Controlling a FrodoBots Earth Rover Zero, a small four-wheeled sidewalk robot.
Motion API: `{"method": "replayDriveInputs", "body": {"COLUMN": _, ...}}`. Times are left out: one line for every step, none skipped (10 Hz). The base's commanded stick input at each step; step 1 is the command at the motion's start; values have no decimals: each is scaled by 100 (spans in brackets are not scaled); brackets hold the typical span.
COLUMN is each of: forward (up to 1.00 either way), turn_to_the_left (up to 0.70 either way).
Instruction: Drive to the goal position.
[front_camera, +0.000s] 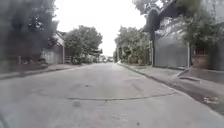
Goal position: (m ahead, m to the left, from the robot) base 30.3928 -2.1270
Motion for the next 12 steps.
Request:
{"method": "replayDriveInputs", "body": {"forward": 85, "turn_to_the_left": 0}}
{"method": "replayDriveInputs", "body": {"forward": 85, "turn_to_the_left": 0}}
{"method": "replayDriveInputs", "body": {"forward": 85, "turn_to_the_left": 0}}
{"method": "replayDriveInputs", "body": {"forward": 85, "turn_to_the_left": 0}}
{"method": "replayDriveInputs", "body": {"forward": 85, "turn_to_the_left": 0}}
{"method": "replayDriveInputs", "body": {"forward": 85, "turn_to_the_left": 0}}
{"method": "replayDriveInputs", "body": {"forward": 85, "turn_to_the_left": 0}}
{"method": "replayDriveInputs", "body": {"forward": 85, "turn_to_the_left": 0}}
{"method": "replayDriveInputs", "body": {"forward": 85, "turn_to_the_left": 0}}
{"method": "replayDriveInputs", "body": {"forward": 85, "turn_to_the_left": 0}}
{"method": "replayDriveInputs", "body": {"forward": 85, "turn_to_the_left": 0}}
{"method": "replayDriveInputs", "body": {"forward": 85, "turn_to_the_left": -4}}
